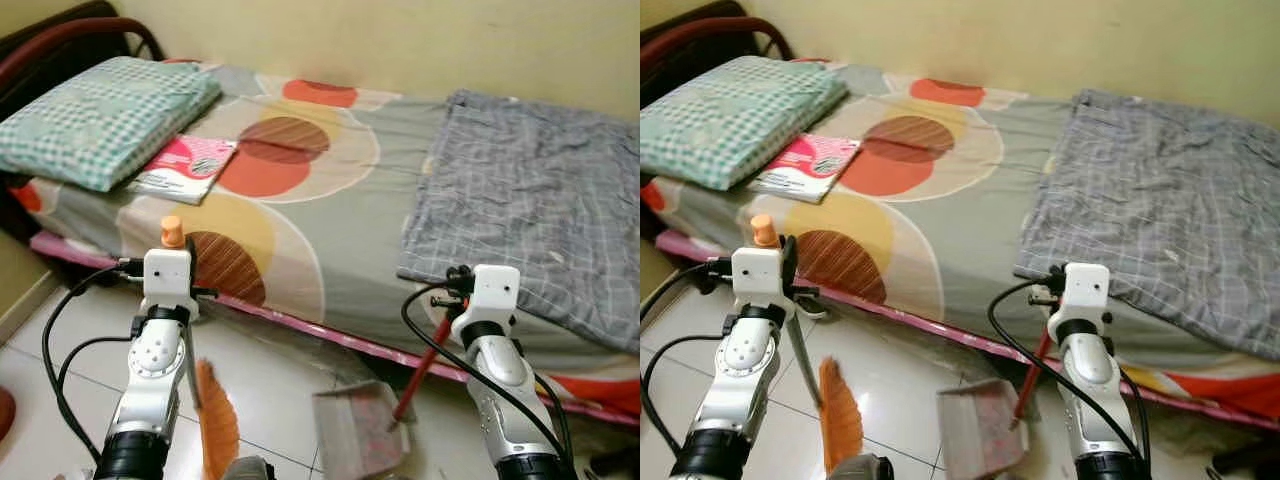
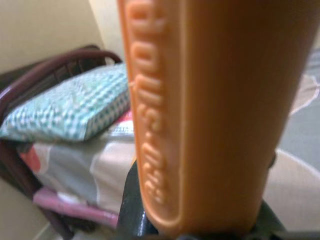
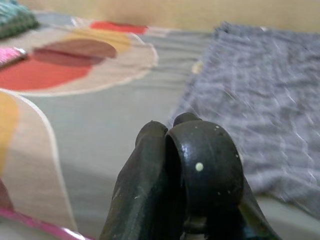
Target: Sweep floor
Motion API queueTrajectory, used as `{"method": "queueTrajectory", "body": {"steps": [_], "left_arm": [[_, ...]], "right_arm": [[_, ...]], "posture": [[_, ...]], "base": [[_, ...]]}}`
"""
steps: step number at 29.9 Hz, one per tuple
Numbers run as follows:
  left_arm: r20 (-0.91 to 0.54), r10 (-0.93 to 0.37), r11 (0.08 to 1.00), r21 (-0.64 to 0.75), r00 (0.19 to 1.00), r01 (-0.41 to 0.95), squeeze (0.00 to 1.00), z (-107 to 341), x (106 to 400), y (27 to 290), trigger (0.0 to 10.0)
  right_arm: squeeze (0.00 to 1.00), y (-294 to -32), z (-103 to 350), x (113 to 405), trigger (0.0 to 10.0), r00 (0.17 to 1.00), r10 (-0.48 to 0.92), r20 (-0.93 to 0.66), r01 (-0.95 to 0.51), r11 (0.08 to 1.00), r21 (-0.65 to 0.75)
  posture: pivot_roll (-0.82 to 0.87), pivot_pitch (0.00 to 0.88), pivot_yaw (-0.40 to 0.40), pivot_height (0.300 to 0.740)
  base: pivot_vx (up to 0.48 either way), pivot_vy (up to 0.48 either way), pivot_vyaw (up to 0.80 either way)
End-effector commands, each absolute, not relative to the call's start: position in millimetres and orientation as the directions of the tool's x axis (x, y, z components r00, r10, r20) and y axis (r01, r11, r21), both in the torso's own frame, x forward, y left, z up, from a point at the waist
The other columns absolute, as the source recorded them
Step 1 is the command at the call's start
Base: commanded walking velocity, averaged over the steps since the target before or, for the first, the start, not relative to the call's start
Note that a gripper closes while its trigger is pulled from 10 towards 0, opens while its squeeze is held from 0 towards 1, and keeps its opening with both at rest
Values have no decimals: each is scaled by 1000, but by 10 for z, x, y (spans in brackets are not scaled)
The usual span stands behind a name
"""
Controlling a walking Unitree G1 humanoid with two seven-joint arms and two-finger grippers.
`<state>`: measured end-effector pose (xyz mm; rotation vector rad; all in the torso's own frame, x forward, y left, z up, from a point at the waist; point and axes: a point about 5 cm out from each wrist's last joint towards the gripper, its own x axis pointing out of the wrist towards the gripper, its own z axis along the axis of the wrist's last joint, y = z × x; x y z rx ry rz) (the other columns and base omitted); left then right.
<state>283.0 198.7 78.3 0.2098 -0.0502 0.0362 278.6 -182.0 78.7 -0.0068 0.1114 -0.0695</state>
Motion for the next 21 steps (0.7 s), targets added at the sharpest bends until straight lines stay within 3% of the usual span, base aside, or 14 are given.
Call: {"method": "queueTrajectory", "body": {"steps": [1,14,21], "left_arm": [[17,-3,972,236,1000,-1,0,705,2794,2017,10000],[-22,-144,957,250,989,145,0,612,2547,1816,10000],[86,-124,978,177,988,108,0,902,2475,1618,10000]], "right_arm": [[0,-1842,899,2834,10000,994,-80,-70,78,997,-26],[0,-1710,926,2888,10000,998,-14,-55,13,1000,-25],[0,-1818,1003,2939,10000,996,-89,-21,89,996,-2]], "posture": [[-88,7,-22,740],[-47,0,-43,740],[-41,5,-7,740]], "base": [[0,0,800],[0,0,800],[0,0,800]]}}
